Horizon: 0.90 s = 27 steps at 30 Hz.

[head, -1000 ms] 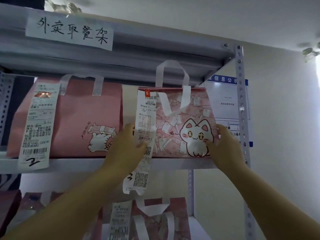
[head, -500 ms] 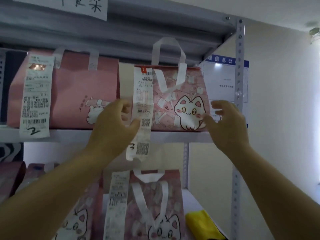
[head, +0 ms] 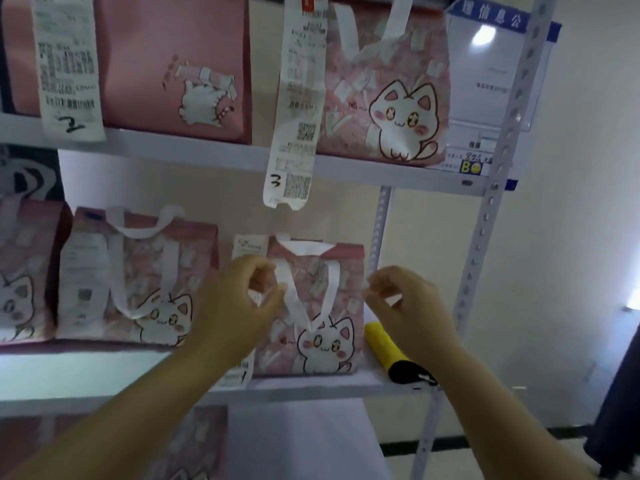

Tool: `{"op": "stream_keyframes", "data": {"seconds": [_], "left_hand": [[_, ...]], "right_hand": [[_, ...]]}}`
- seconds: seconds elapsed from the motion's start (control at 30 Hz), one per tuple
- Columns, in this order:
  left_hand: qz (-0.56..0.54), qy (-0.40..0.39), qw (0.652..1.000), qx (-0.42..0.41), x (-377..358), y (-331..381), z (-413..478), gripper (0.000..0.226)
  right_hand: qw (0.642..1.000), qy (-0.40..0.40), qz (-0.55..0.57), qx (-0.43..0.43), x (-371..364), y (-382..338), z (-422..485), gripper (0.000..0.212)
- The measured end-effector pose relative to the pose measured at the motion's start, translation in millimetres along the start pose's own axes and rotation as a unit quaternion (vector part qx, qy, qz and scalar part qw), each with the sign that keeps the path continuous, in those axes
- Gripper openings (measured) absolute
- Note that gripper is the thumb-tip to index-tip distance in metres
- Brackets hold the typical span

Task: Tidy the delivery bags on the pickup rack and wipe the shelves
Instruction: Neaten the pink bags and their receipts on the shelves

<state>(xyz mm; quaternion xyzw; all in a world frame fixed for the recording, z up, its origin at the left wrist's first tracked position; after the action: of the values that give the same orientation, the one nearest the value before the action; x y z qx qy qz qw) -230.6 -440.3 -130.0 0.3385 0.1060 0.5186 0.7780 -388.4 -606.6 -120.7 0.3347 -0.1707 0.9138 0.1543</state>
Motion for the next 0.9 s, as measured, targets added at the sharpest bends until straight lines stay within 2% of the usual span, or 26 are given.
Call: {"op": "stream_keyframes", "data": {"seconds": [0.07,0.17,0.27,0.33,0.43,0.5,0.63,0.9], "left_hand": [[0.017,-0.003,0.998,0.059,-4,-32,-12,0.022],[0.055,0.009,0.989,0.139,-5,-73,-26,0.048],[0.078,0.049,0.974,0.208,3,-100,-31,0.06],[0.066,0.052,0.965,0.248,5,-112,-32,0.062],[0.008,0.006,0.967,0.254,-3,-121,-30,0.035],[0.003,-0.021,0.968,0.25,-6,-124,-33,0.027],[0.0,-0.007,0.968,0.25,0,-123,-40,0.012],[-0.027,-0.01,0.975,0.221,30,-89,-68,0.014]], "right_hand": [[0.997,-0.059,-0.027,-0.036,-31,13,-10,0.016],[0.983,-0.131,-0.061,-0.111,-71,30,-21,0.041],[0.963,-0.182,-0.032,-0.197,-102,44,-29,0.061],[0.95,-0.199,0.024,-0.238,-120,50,-32,0.056],[0.943,-0.215,0.049,-0.248,-140,53,-34,0.043],[0.943,-0.208,0.048,-0.255,-145,55,-36,0.037],[0.952,-0.16,0.044,-0.258,-136,56,-43,0.019],[0.98,-0.071,0.052,-0.178,-86,33,-74,0.019]]}}
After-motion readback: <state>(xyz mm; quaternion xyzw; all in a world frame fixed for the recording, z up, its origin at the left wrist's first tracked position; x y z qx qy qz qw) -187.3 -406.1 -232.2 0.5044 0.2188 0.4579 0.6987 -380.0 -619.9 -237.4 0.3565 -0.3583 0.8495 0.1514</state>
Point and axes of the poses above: each hand's wrist, its own z-axis towards the middle knuckle, its own x-axis out of the back of the hand, y = z × x, the point moved 5 cm from there along z, towards the middle knuckle, and after that the axes turned 15 degrees about -z, right-handed, at the moved point
